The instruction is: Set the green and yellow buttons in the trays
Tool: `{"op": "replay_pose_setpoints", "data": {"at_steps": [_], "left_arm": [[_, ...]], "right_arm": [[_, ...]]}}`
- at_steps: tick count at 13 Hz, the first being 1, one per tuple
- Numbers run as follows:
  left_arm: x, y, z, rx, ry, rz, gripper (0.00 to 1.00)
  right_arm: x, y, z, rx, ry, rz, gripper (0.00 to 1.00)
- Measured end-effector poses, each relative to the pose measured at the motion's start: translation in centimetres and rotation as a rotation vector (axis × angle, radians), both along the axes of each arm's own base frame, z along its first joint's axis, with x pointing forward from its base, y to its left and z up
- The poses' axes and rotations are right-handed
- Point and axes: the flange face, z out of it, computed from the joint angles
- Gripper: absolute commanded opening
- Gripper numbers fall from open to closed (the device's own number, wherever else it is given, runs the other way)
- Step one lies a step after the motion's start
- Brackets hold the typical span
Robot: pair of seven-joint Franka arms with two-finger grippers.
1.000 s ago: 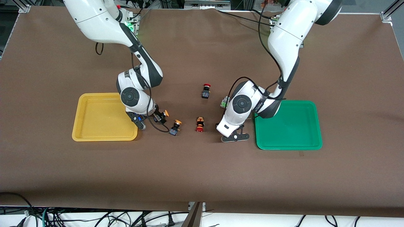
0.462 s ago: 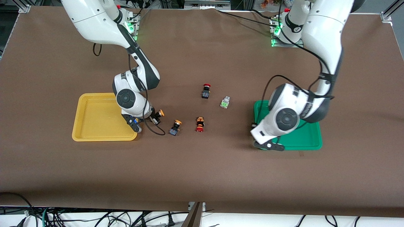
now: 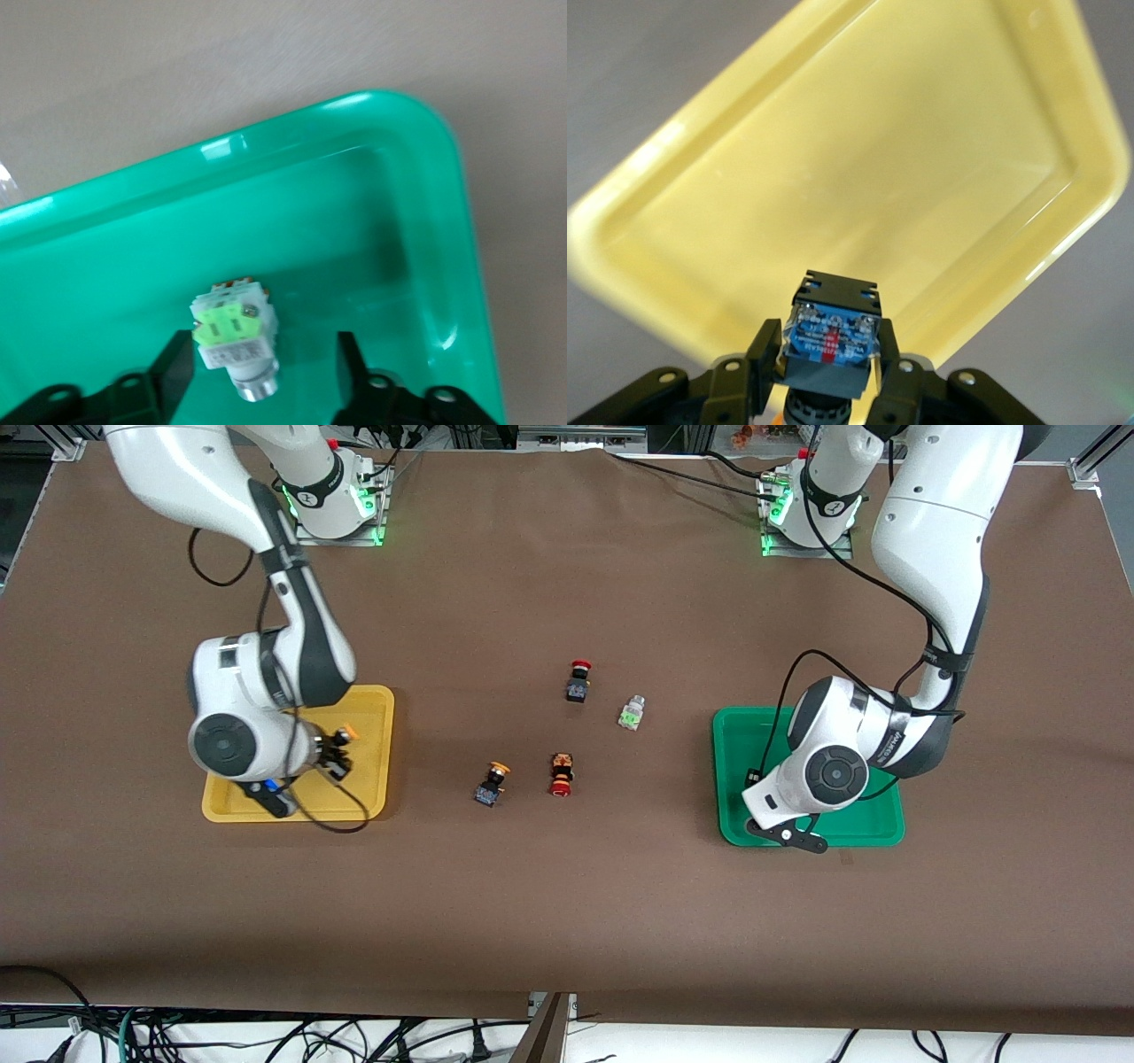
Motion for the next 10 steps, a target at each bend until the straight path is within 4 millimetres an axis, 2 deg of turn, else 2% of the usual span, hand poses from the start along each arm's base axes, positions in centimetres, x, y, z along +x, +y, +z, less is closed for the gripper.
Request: {"op": "replay_pose_setpoints", "data": {"at_steps": [2, 3, 4, 5, 6, 8, 10], "left_arm": [[-1.7, -6.4, 3.6, -0.067, -0.016, -0.05, 1.0], [-3.1, -9.8, 4.7, -0.091, -0.012, -0.068, 1.0], [-4.7, -13.0, 4.9, -0.109, -0.001, -0.088, 1.0], [-6.3, -15.5, 4.1, -0.115, 0.011, -0.094, 1.0], [-7.8, -17.9, 2.7, -0.118, 0.013, -0.088, 1.0], [-10.9, -21.7, -0.5, -0.12, 0.018, -0.089, 1.0], [-13.0, -23.0, -3.3, -0.115, -0.006, -0.131, 1.0]], "right_arm": [[-0.7, -5.7, -2.7, 0.003, 0.047, 0.057, 0.0], [-1.2, -7.5, -3.9, 0.009, 0.056, 0.067, 0.07], [-1.7, -8.4, -5.1, 0.012, 0.059, 0.073, 0.24], [-2.2, -8.5, -6.1, 0.012, 0.06, 0.079, 0.81], [-2.7, -8.2, -7.1, 0.011, 0.059, 0.088, 1.0], [-3.1, -6.7, -8.4, 0.009, 0.061, 0.116, 1.0], [-2.5, -4.0, -7.2, 0.01, 0.06, 0.156, 1.0]]}}
